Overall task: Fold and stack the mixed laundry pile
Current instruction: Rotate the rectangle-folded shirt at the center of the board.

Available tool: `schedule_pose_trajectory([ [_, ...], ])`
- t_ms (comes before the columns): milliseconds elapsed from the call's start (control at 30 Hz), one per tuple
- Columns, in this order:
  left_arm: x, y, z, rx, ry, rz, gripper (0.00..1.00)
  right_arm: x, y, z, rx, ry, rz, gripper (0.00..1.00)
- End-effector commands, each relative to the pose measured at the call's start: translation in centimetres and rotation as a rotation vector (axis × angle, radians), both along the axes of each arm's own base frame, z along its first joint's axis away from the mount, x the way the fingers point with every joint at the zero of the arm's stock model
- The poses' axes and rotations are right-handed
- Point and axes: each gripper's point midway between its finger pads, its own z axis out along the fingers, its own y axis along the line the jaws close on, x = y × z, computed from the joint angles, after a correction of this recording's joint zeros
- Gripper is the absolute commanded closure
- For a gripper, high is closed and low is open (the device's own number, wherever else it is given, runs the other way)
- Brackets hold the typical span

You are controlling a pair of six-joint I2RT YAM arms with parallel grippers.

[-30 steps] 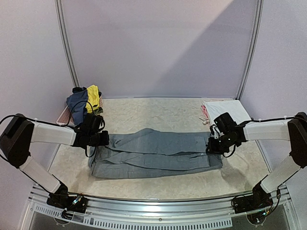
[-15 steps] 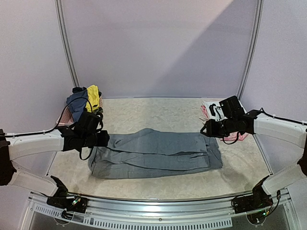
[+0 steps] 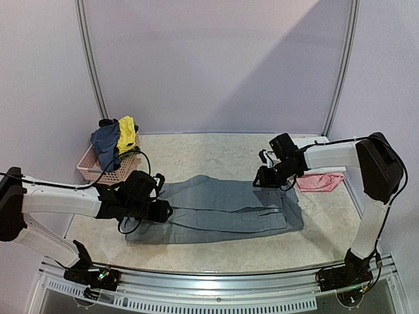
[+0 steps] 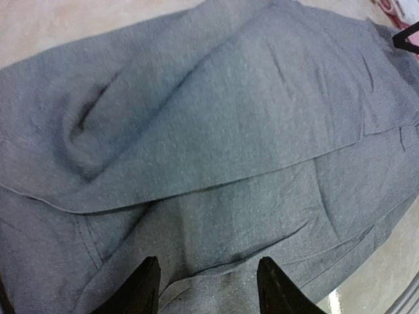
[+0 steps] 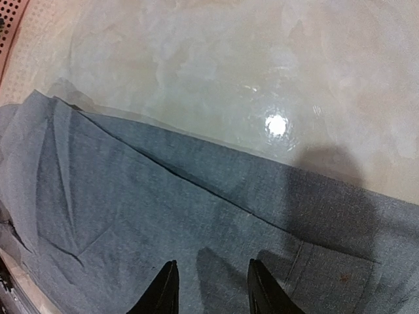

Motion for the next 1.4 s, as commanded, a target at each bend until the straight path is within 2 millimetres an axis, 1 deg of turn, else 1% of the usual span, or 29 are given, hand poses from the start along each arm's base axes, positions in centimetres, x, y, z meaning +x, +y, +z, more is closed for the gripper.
schedule_pose_trajectory([
  [0,-0.8,-1.4,-2.0,-0.032,0.041,-0.022,0.49,0.2,-0.9,-2.0,-0.074,0.027,0.003,0.64],
  [167,-1.1,-1.1,-3.9,-0.011,0.068,-0.014,0.52,-0.8,-2.5,-4.2,-0.141,0.059,-0.019,0.64],
  [333,-1.4,0.0,-5.2,0.032,0.078,0.005,0.54,-1.9,-3.9,-5.8,-0.188,0.082,-0.04,0.65],
  [467,-1.3,1.4,-5.9,0.095,0.071,0.038,0.54,-2.8,-4.7,-6.6,-0.209,0.099,-0.053,0.65],
  [567,-1.2,2.2,-6.3,0.129,0.069,0.054,0.54,-3.4,-5.3,-6.8,-0.226,0.106,-0.065,0.65],
  [733,-0.2,3.3,-7.0,0.2,0.071,0.076,0.54,-5.3,-6.4,-7.3,-0.23,0.13,-0.084,0.66],
  [900,1.7,4.1,-7.3,0.224,0.077,0.094,0.55,-7.4,-6.8,-7.4,-0.207,0.142,-0.104,0.66],
  [1033,3.5,4.3,-7.2,0.22,0.086,0.106,0.55,-10.0,-5.7,-7.7,-0.2,0.154,-0.066,0.65],
  [1167,6.1,4.5,-7.2,0.217,0.093,0.128,0.55,-12.4,-4.9,-8.0,-0.198,0.161,-0.042,0.65],
  [1267,8.0,4.2,-7.3,0.22,0.108,0.132,0.55,-14.1,-4.3,-8.1,-0.2,0.165,-0.024,0.65],
  [1367,9.8,3.8,-7.3,0.229,0.115,0.126,0.55,-15.8,-3.1,-8.2,-0.2,0.169,0.003,0.65],
])
